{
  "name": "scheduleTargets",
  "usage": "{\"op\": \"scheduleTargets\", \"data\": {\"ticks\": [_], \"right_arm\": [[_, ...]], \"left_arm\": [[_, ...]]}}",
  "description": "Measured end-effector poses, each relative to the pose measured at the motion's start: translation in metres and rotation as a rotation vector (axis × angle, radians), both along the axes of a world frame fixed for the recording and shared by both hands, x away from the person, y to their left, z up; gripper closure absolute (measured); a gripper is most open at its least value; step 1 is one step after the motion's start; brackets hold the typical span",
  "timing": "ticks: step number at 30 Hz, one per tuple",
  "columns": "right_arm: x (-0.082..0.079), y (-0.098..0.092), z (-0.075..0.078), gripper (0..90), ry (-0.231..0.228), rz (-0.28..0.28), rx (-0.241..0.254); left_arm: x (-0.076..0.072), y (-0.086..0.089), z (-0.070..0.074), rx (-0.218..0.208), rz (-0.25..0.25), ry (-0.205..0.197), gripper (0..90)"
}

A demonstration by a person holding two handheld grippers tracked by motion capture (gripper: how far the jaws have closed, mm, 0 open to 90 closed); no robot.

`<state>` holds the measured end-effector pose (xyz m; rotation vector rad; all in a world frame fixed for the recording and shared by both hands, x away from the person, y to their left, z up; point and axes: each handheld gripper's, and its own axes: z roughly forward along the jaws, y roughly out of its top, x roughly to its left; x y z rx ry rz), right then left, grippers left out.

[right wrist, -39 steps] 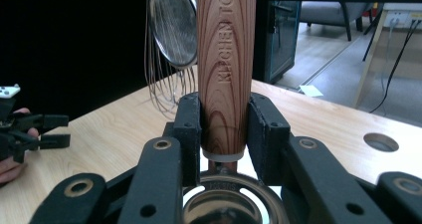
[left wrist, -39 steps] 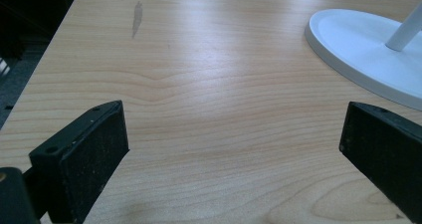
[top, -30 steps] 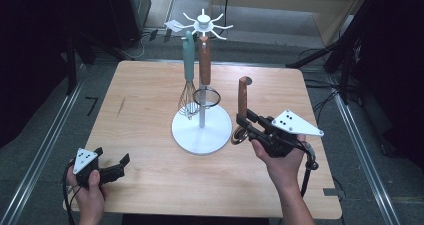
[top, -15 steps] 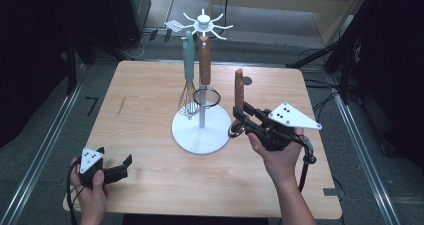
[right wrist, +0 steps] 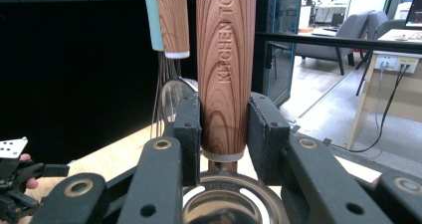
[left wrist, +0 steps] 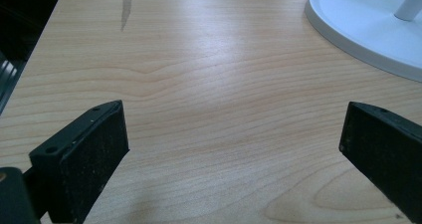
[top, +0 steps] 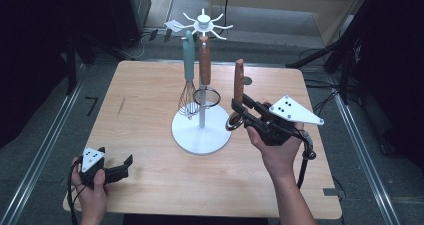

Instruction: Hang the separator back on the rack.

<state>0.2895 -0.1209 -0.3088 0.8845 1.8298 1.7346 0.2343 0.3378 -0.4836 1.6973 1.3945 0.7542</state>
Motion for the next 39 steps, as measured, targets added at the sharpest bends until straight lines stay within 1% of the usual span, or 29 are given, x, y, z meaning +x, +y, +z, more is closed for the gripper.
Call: {"op": "scheduleTargets", "data": {"ticks": [9, 12, 13, 14, 19, 29, 32, 34, 39], "right_arm": [[0.000, 0.004, 0.009, 70.9, -0.023, 0.009, 0.004], [0.001, 0.007, 0.011, 70.9, -0.028, 0.013, 0.005], [0.001, 0.008, 0.011, 70.9, -0.021, 0.013, 0.009], [0.001, 0.009, 0.011, 70.9, -0.029, 0.016, 0.007], [0.001, 0.011, 0.014, 70.9, -0.029, 0.017, 0.008], [0.004, 0.016, 0.024, 70.9, -0.047, 0.013, 0.017], [0.007, 0.017, 0.027, 70.9, -0.055, 0.008, 0.019], [0.009, 0.017, 0.029, 70.9, -0.048, 0.005, 0.027], [0.015, 0.021, 0.032, 70.9, -0.044, 0.001, 0.025]], "left_arm": [[0.000, 0.000, 0.000, -0.001, -0.001, 0.002, 0.0], [0.000, 0.001, 0.000, -0.002, -0.002, 0.002, 0.0], [0.000, 0.001, 0.000, -0.002, -0.002, 0.003, 0.0], [0.000, 0.001, 0.000, -0.002, -0.002, 0.003, 0.0], [0.000, 0.001, 0.000, -0.005, -0.001, 0.007, 0.0], [0.001, 0.002, 0.000, -0.011, 0.003, 0.003, 0.0], [0.001, 0.002, 0.000, -0.012, 0.004, 0.002, 0.0], [0.001, 0.002, 0.000, -0.013, 0.004, 0.003, 0.0], [0.001, 0.002, 0.000, -0.017, 0.004, 0.005, 0.0]]}}
